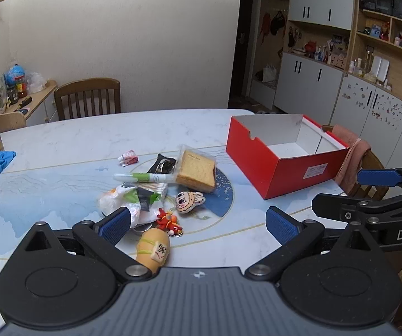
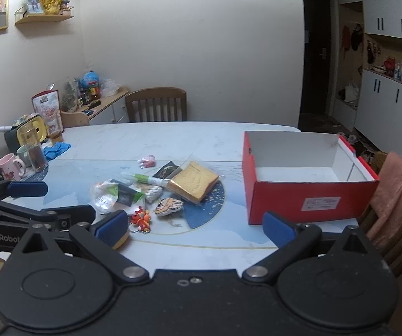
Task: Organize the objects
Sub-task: 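Grasp the sausage toy with the left tool while the right tool grasps the bunny keychain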
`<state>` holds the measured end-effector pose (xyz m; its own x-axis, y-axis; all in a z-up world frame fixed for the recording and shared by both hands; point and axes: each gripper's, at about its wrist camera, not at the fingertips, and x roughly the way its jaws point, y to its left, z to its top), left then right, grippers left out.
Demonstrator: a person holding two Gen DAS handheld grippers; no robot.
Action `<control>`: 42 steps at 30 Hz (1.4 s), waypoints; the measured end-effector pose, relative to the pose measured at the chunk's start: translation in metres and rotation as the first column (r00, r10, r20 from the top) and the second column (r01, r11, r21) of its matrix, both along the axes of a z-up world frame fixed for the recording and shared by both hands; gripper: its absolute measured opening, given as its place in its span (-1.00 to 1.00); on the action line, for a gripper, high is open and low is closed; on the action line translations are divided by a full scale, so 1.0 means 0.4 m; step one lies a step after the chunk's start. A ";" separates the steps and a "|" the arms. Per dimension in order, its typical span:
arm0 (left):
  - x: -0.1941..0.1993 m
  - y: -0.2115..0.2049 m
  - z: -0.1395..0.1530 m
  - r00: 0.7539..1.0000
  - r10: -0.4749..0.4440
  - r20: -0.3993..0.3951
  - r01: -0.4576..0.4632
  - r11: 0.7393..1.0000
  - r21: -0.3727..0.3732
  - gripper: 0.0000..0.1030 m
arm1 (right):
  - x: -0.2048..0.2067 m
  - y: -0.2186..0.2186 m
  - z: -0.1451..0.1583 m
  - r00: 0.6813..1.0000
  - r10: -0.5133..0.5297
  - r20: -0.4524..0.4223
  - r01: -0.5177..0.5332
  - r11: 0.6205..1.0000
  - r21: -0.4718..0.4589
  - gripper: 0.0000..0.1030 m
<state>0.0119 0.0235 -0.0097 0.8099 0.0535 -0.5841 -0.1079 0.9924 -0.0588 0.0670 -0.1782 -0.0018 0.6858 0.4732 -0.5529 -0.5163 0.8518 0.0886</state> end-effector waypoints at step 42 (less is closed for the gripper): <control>0.208 0.182 -0.323 0.947 -0.179 -0.267 0.204 0.976 0.072 0.87 | 0.353 0.350 -0.262 0.976 0.090 -0.197 -0.127 0.975 -0.182 0.84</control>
<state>0.0951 0.0962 -0.1389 0.6335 -0.0208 -0.7735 0.0861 0.9953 0.0437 0.2081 -0.0382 -0.1068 0.5123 0.4111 -0.7540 -0.5967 0.8019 0.0318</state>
